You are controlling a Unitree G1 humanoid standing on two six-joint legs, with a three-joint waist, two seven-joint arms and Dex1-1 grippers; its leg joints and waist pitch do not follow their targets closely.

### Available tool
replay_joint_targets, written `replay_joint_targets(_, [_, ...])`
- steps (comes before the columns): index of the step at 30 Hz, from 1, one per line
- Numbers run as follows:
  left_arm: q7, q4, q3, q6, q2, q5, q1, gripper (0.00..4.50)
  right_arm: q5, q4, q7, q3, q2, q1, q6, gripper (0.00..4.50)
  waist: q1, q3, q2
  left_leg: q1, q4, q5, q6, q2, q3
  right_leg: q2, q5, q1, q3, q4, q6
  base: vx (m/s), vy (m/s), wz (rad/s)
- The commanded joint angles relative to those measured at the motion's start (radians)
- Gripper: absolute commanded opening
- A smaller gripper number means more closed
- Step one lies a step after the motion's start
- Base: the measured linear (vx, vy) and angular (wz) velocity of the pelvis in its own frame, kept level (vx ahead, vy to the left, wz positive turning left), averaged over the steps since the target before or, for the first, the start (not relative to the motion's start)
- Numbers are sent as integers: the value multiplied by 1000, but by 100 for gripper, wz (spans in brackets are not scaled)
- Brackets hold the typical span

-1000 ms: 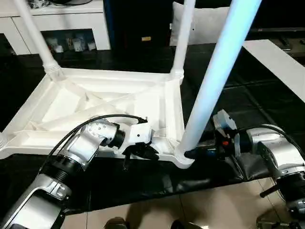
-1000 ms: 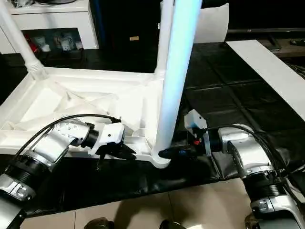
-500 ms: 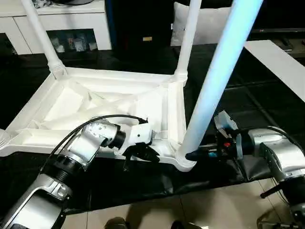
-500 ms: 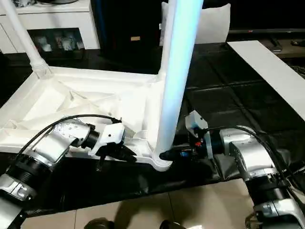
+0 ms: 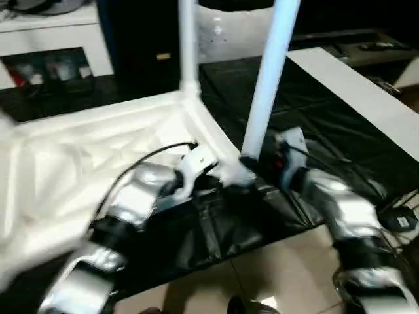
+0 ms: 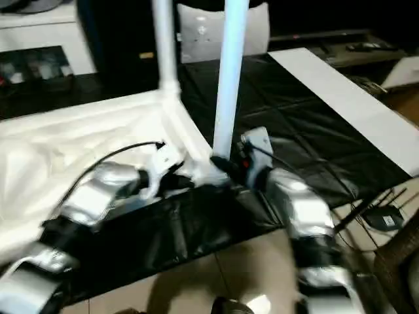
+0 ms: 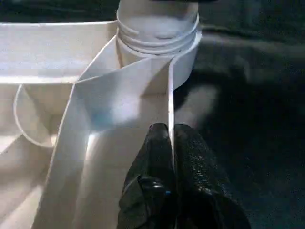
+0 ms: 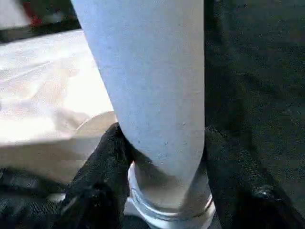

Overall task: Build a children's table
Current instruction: Rotate leg to tighten

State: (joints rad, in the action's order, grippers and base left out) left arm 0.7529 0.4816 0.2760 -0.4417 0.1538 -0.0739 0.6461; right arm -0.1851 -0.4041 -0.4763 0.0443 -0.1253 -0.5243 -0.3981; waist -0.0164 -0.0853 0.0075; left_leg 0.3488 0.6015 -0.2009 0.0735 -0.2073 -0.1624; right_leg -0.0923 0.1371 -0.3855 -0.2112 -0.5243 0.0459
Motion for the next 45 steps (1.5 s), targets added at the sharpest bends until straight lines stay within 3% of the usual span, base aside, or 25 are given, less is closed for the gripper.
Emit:
replay_joint_targets(1, [-17,-30,5,21,-50,26,40,0,-3,-46,33,-16,41,-14,12,195,12,75,2,-5,-64,-266,-50,-24,19,-85,499,55,52,89,2,0,0,0])
replay_joint_targets(2, [-32,-24,1,21,-56,21,45,0,-1,-55,39,-12,48,-19,22,230,13,77,3,-5,-65,-258,-53,-26,20,-84,479,56,55,84,12,0,0,0])
replay_joint_targets(3, [-44,-24,-1,17,-59,15,49,0,-8,-63,53,4,61,-24,26,251,14,81,-5,1,-67,-229,-60,-31,21,-85,428,58,63,73,34,0,0,0])
replay_joint_targets(4, [-48,-25,4,20,-56,5,51,0,-16,-67,61,17,69,-27,31,266,18,83,-3,1,-67,-204,-67,-29,19,-86,397,58,69,65,57,0,0,0])
replay_joint_targets(8, [-35,-34,22,30,-35,-16,42,0,-26,-50,50,31,65,-25,51,286,34,93,-8,16,-61,-93,-95,-27,13,-83,268,60,86,31,108,0,0,0])
replay_joint_targets(9, [-31,-33,26,38,-26,-17,35,0,-21,-50,35,26,48,-20,76,310,48,98,-6,19,-57,-27,-117,-28,10,-83,192,61,91,15,131,0,0,0])
replay_joint_targets(14, [9,-31,45,84,6,-20,19,0,-22,-33,-34,27,-6,2,127,342,75,99,-8,24,-51,19,-146,-26,5,-80,151,57,92,4,132,0,0,0])
replay_joint_targets(20, [132,-29,79,166,69,-13,-10,0,-42,48,-305,-23,-158,69,150,391,92,89,-3,16,-56,-57,-127,-33,5,-77,249,55,91,19,98,0,0,0])
replay_joint_targets(21, [189,-23,95,216,96,-11,-17,0,-48,78,-411,-52,-222,90,152,403,95,85,-3,13,-59,-98,-119,-31,4,-74,304,55,89,30,80,0,0,0])
replay_joint_targets(22, [189,-23,95,216,96,-11,-17,0,-48,78,-411,-52,-222,90,152,410,99,85,-4,12,-59,-107,-116,-30,4,-75,320,54,89,33,70,0,0,0])
replay_joint_targets(27, [319,-27,136,289,158,1,-29,0,-76,102,-583,-80,-312,105,169,410,106,75,-7,-1,-65,-185,-81,-25,4,-74,464,50,80,57,18,0,0,0])
replay_joint_targets(29, [411,-30,152,360,192,19,-34,0,-85,110,-694,-105,-362,109,182,410,109,76,-4,-8,-64,-198,-82,-26,3,-74,478,47,79,63,11,0,0,0])
replay_joint_targets(33, [512,-11,171,418,232,22,-22,0,-95,111,-820,-152,-419,105,180,380,118,80,-6,-4,-67,-182,-87,-36,6,-76,410,49,84,47,48,0,0,0])
replay_joint_targets(45, [607,-4,186,467,263,34,-11,0,-111,109,-947,-207,-444,94,144,264,130,82,-8,1,-66,-145,-88,-35,4,-76,379,53,87,39,64,0,0,0])
